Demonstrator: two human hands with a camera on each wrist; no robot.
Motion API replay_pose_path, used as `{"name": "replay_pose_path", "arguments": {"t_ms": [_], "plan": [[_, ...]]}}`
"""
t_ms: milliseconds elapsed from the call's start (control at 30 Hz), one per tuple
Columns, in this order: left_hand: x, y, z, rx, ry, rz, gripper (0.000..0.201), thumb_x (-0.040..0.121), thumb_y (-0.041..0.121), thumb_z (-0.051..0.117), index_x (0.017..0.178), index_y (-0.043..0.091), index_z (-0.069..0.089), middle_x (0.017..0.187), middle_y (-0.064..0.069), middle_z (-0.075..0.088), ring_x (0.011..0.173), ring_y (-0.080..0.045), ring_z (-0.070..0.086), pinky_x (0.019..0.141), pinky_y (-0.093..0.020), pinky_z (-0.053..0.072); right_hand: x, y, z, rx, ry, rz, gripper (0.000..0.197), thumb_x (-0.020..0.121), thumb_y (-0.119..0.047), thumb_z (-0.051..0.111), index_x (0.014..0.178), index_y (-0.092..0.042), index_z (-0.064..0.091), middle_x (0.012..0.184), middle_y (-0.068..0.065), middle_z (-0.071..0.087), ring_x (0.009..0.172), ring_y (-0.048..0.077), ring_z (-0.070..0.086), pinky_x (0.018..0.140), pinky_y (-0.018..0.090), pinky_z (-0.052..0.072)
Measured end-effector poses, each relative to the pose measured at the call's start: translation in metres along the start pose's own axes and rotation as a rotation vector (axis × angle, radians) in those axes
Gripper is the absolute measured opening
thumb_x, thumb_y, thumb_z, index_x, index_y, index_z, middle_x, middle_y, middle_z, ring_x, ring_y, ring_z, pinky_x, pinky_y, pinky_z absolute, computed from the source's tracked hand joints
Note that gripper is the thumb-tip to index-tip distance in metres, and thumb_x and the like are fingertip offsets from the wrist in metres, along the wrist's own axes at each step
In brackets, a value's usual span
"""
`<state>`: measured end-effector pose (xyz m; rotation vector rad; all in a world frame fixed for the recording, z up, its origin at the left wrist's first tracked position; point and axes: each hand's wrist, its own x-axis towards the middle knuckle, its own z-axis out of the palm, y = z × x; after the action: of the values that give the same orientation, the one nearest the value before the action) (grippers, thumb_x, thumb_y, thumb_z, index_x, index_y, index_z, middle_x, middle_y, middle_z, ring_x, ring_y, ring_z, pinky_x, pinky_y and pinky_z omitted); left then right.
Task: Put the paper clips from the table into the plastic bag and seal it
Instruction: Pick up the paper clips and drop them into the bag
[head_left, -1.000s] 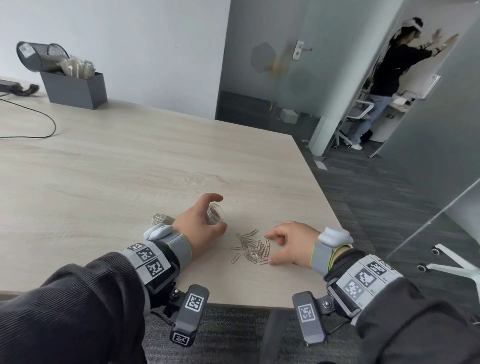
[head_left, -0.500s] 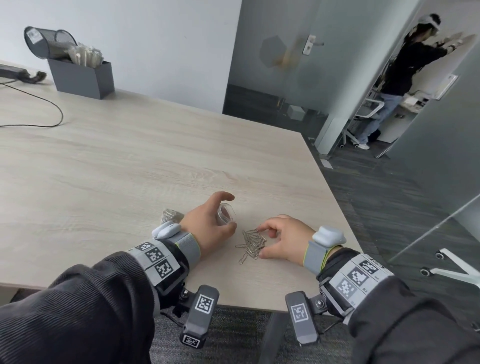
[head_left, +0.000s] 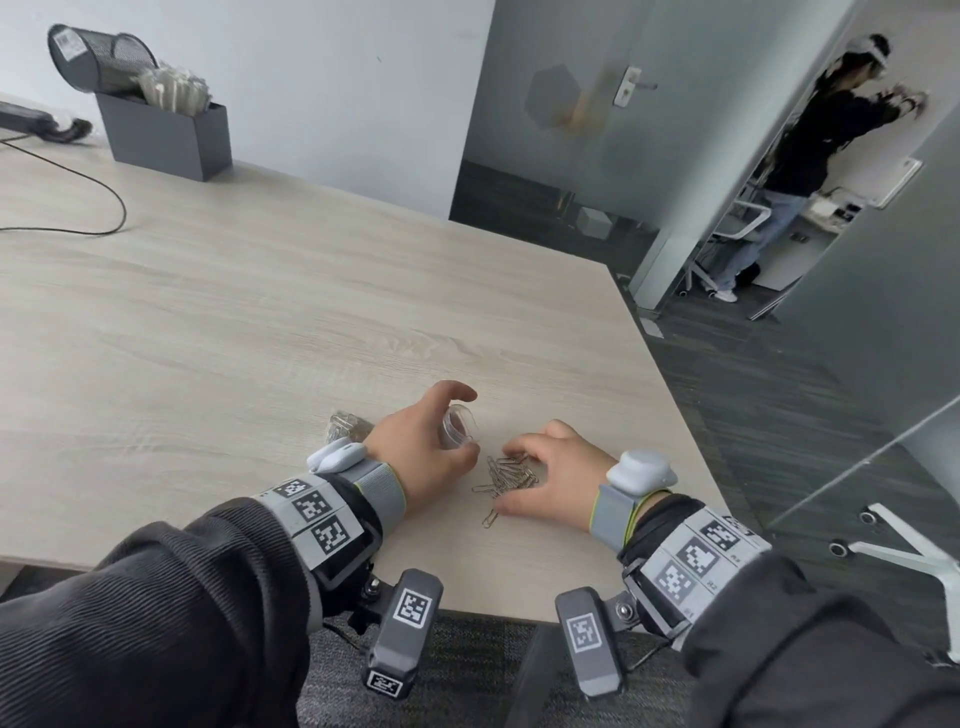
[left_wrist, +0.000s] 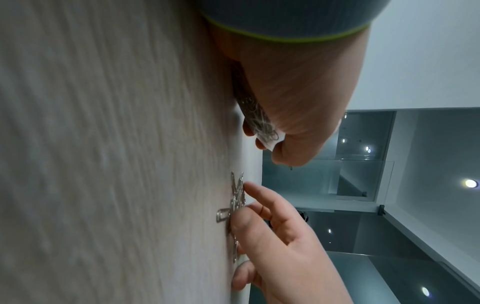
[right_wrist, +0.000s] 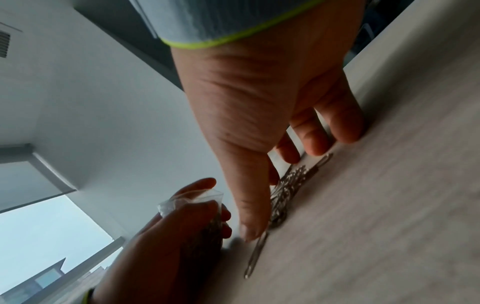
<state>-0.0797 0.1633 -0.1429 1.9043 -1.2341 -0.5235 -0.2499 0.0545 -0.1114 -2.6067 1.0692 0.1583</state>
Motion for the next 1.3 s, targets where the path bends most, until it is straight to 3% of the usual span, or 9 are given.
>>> {"name": "replay_pose_path", "arguments": {"t_ms": [167, 367, 600, 767, 867, 967, 1100, 1200, 1300], "plan": [[-0.001, 0.003, 0.0, 0.001, -0.002, -0.001, 0.052, 0.071, 0.047, 0.058, 0.121, 0.047, 0.044, 0.088, 0.007, 0.07, 0.081, -0.013, 0.067, 0.081, -0.039, 0.055, 0.004, -0.004, 0.005, 0.061, 0.065, -0.037, 0.043, 0.072, -0.05, 0.075, 0.112, -0.036, 0.066, 0.102, -0.01, 0.05, 0.097, 0.01, 0.056, 0.088, 0.026, 0.045], [-0.001, 0.003, -0.001, 0.015, 0.0, 0.004, 0.053, 0.07, 0.047, 0.056, 0.122, 0.047, 0.043, 0.089, 0.01, 0.07, 0.082, -0.014, 0.067, 0.081, -0.037, 0.055, 0.008, -0.001, 0.005, 0.098, 0.087, -0.071, 0.016, 0.078, -0.029, 0.074, 0.094, -0.029, 0.072, 0.094, -0.006, 0.058, 0.09, 0.013, 0.059, 0.085, 0.031, 0.048], [-0.001, 0.003, 0.0, 0.018, 0.007, 0.02, 0.053, 0.07, 0.047, 0.056, 0.122, 0.046, 0.044, 0.09, 0.01, 0.07, 0.083, -0.016, 0.067, 0.081, -0.035, 0.054, 0.008, -0.003, 0.003, 0.115, 0.073, -0.058, 0.011, 0.079, -0.022, 0.067, 0.085, -0.031, 0.068, 0.084, -0.01, 0.062, 0.08, 0.011, 0.06, 0.072, 0.025, 0.048], [-0.001, 0.004, 0.0, 0.066, 0.02, 0.024, 0.049, 0.08, 0.037, 0.065, 0.126, 0.041, 0.047, 0.077, 0.01, 0.064, 0.084, -0.018, 0.066, 0.075, -0.03, 0.049, 0.013, 0.001, 0.002, 0.211, 0.069, 0.024, 0.016, 0.075, -0.015, 0.064, 0.074, -0.031, 0.067, 0.066, -0.011, 0.061, 0.048, -0.001, 0.053, 0.052, 0.019, 0.041], [-0.002, 0.004, 0.0, 0.079, 0.029, 0.034, 0.049, 0.081, 0.037, 0.065, 0.126, 0.04, 0.047, 0.077, 0.008, 0.065, 0.084, -0.018, 0.066, 0.073, -0.029, 0.046, 0.015, 0.0, 0.0, 0.275, 0.067, 0.059, 0.021, 0.076, -0.011, 0.063, 0.07, -0.031, 0.065, 0.06, -0.01, 0.058, 0.037, 0.001, 0.05, 0.045, 0.018, 0.038], [-0.002, 0.004, 0.001, 0.092, 0.028, 0.034, 0.049, 0.08, 0.037, 0.065, 0.126, 0.042, 0.046, 0.081, 0.008, 0.068, 0.085, -0.018, 0.066, 0.074, -0.028, 0.044, 0.015, -0.001, -0.003, 0.368, 0.054, 0.086, 0.02, 0.078, -0.007, 0.063, 0.072, -0.026, 0.065, 0.058, -0.009, 0.056, 0.037, 0.012, 0.051, 0.038, 0.016, 0.036], [0.0, 0.003, 0.001, 0.098, 0.013, 0.05, 0.052, 0.078, 0.039, 0.064, 0.124, 0.045, 0.043, 0.088, 0.01, 0.071, 0.085, -0.017, 0.068, 0.08, -0.031, 0.048, 0.018, -0.005, -0.011, 0.545, 0.092, 0.065, 0.018, 0.079, -0.005, 0.065, 0.071, -0.022, 0.067, 0.059, -0.006, 0.059, 0.046, 0.021, 0.053, 0.049, 0.027, 0.044], [-0.001, 0.003, 0.0, 0.099, -0.012, 0.083, 0.057, 0.076, 0.039, 0.065, 0.127, 0.047, 0.039, 0.09, 0.009, 0.071, 0.085, -0.018, 0.069, 0.083, -0.034, 0.052, 0.019, -0.017, -0.018, 0.682, 0.12, -0.002, 0.019, 0.081, 0.0, 0.064, 0.074, -0.017, 0.067, 0.059, 0.002, 0.058, 0.043, 0.014, 0.05, 0.044, 0.026, 0.044], [-0.003, 0.004, -0.001, 0.074, -0.038, 0.116, 0.063, 0.074, 0.04, 0.065, 0.129, 0.048, 0.036, 0.089, 0.008, 0.071, 0.081, -0.016, 0.068, 0.079, -0.033, 0.055, 0.021, -0.034, -0.02, 0.785, 0.136, -0.06, 0.017, 0.081, 0.004, 0.062, 0.077, -0.012, 0.067, 0.059, 0.0, 0.057, 0.045, 0.009, 0.051, 0.041, 0.023, 0.043]]}}
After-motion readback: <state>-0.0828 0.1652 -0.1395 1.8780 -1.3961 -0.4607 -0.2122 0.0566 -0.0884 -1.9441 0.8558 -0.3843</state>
